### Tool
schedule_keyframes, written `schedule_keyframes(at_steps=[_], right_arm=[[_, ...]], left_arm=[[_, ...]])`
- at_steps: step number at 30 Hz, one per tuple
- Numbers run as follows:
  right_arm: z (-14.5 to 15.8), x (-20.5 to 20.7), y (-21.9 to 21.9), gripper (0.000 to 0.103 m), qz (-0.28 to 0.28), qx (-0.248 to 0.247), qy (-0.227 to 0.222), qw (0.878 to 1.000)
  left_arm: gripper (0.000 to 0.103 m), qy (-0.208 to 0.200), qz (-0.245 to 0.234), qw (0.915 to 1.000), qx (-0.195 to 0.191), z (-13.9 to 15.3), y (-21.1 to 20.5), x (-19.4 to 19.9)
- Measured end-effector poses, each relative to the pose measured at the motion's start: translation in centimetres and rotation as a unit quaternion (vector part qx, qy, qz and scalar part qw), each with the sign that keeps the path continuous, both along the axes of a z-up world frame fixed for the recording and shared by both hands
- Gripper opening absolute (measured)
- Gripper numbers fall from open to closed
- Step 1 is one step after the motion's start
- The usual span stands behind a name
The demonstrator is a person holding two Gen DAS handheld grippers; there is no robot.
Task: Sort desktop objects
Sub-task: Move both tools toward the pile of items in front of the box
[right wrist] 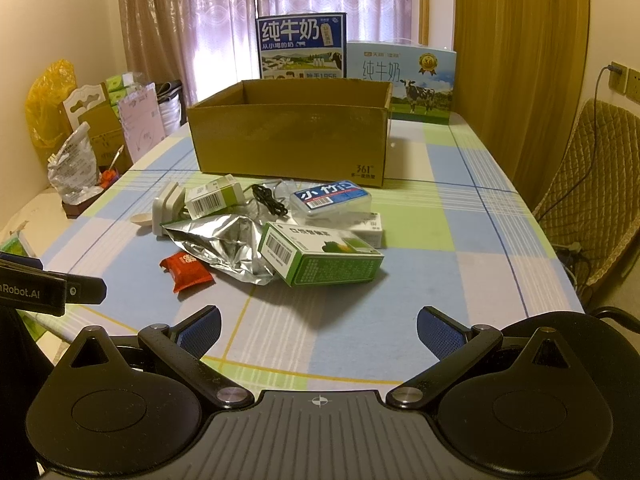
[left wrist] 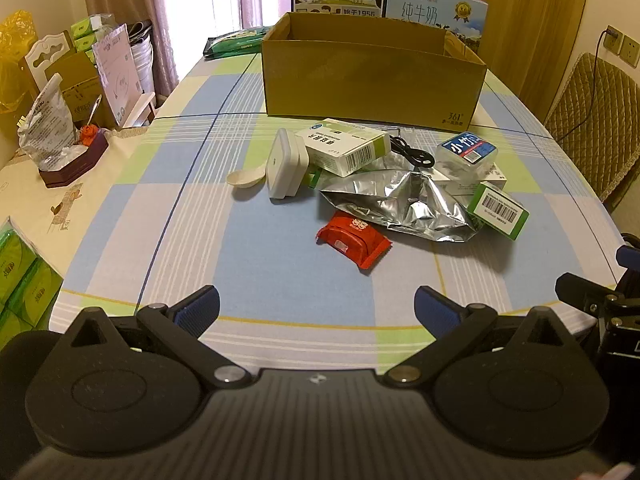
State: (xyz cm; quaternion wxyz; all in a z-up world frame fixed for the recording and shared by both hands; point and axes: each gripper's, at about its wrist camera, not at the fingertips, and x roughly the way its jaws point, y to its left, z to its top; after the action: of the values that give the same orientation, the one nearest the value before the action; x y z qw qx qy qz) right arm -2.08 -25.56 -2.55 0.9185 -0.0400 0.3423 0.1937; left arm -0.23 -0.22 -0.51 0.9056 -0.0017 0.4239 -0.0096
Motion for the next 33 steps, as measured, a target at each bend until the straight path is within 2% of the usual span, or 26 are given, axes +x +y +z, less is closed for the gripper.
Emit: schedule_keyframes(at_steps=[33], right_arm=[[-0.47,0.36,-0.47,0.101,-0.002,-0.004,0.004,1.000]], left_arm=[[0.102,0.003,-0.001,1.0000,-0.007,0.11,-0.15,0.17]])
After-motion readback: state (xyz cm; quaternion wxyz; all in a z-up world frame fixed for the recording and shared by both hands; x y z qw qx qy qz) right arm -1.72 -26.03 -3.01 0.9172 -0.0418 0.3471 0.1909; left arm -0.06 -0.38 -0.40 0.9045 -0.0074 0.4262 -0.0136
